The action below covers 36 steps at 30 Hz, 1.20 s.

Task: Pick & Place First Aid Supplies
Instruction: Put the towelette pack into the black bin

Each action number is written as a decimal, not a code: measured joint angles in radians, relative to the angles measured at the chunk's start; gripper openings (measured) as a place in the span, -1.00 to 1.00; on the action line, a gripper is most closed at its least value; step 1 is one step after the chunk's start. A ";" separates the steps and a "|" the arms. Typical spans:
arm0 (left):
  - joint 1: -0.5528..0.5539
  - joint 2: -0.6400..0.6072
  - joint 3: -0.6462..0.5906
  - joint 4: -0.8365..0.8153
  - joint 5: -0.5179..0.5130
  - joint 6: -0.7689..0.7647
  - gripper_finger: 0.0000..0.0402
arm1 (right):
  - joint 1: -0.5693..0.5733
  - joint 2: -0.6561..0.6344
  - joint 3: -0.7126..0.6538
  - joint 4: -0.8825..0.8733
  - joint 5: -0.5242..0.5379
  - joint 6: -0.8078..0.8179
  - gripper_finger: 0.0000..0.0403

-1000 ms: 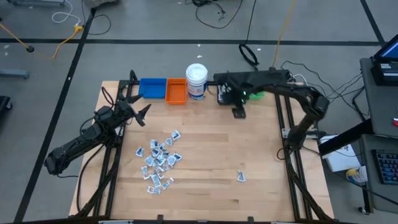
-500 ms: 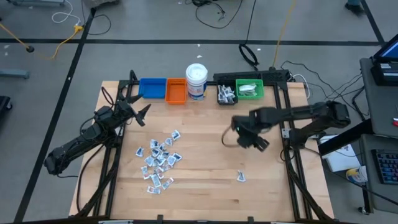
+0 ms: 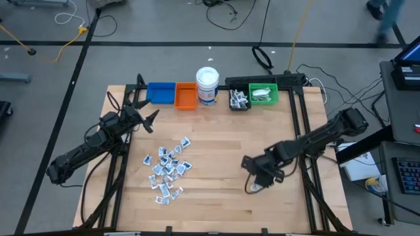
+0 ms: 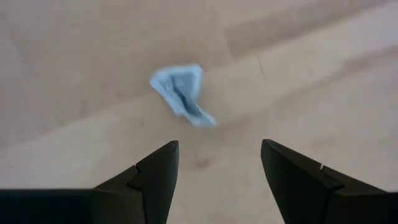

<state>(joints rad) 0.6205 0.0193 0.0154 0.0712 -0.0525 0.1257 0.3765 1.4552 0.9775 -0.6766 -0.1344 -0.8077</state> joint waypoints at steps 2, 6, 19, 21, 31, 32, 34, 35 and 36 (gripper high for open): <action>0.000 0.000 0.000 0.000 0.000 0.000 0.54 | 0.022 0.026 0.000 0.026 -0.001 0.019 0.10; 0.000 0.000 0.000 0.000 0.000 0.000 0.54 | 0.048 0.075 0.000 0.062 -0.001 0.053 0.10; 0.000 0.000 0.000 0.000 0.000 0.000 0.54 | 0.099 0.222 0.000 0.159 -0.028 0.087 0.09; 0.000 0.000 0.000 0.000 0.000 0.000 0.54 | 0.100 0.230 0.000 0.162 -0.031 0.087 0.02; 0.000 0.000 0.000 0.000 0.000 0.000 0.54 | 0.099 0.223 0.000 0.150 -0.027 0.115 -0.93; 0.000 0.000 0.000 0.000 0.000 0.000 0.54 | 0.096 0.221 0.000 0.150 -0.027 0.129 -0.95; 0.000 0.000 0.000 0.000 0.000 0.000 0.54 | 0.084 0.211 0.001 0.148 -0.026 0.164 -0.93; 0.000 0.000 0.000 0.000 0.000 0.000 0.54 | 0.076 0.205 0.006 0.142 -0.025 0.184 -0.93; 0.000 0.000 0.000 0.000 0.000 0.000 0.54 | 0.067 0.198 0.014 0.139 -0.024 0.209 -0.94</action>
<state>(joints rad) 0.6203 0.0193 0.0154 0.0713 -0.0525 0.1257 0.4435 1.6527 0.9915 -0.5377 -0.1585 -0.5990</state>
